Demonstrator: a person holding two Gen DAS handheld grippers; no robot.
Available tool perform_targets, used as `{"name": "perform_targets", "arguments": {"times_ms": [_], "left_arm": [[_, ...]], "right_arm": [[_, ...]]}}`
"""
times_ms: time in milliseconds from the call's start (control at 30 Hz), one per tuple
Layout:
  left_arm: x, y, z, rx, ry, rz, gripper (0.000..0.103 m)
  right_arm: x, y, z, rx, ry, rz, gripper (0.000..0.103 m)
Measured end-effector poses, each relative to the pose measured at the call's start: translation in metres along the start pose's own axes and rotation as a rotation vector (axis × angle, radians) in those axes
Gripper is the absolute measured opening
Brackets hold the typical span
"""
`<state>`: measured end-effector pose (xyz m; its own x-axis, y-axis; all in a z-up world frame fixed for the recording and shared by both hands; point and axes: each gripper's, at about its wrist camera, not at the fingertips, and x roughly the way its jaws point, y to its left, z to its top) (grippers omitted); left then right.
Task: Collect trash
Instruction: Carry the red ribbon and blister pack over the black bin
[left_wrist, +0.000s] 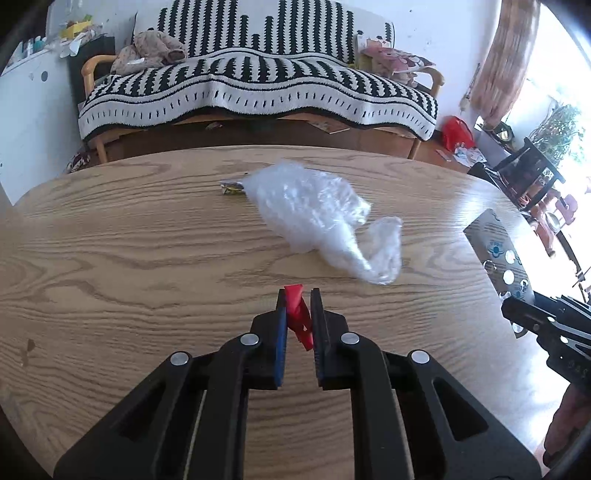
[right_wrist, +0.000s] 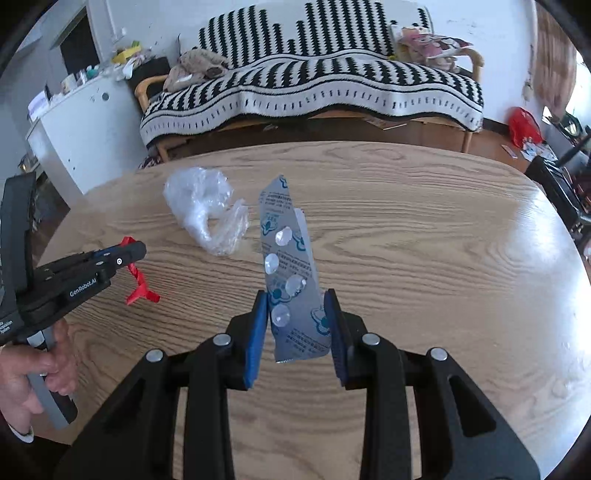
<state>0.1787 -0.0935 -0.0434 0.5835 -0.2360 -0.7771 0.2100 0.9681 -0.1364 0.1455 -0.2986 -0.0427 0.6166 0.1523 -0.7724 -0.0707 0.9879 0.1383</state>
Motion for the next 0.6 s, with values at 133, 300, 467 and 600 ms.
{"name": "perform_targets", "arguments": {"times_ms": [133, 300, 467, 600], "left_arm": [[-0.01, -0.013, -0.004, 0.007, 0.0, -0.013, 0.011], [-0.023, -0.047, -0.009, 0.047, -0.008, -0.038, 0.011], [-0.038, -0.096, -0.016, 0.105, -0.026, -0.113, 0.011], [-0.048, -0.154, -0.032, 0.176, -0.022, -0.203, 0.011]], "right_arm": [[-0.019, -0.006, -0.008, 0.026, -0.014, -0.007, 0.031], [-0.044, -0.02, -0.016, 0.062, -0.039, -0.034, 0.031], [-0.09, -0.062, -0.037, 0.148, -0.083, -0.094, 0.031], [-0.13, -0.11, -0.066, 0.25, -0.114, -0.168, 0.031]]}}
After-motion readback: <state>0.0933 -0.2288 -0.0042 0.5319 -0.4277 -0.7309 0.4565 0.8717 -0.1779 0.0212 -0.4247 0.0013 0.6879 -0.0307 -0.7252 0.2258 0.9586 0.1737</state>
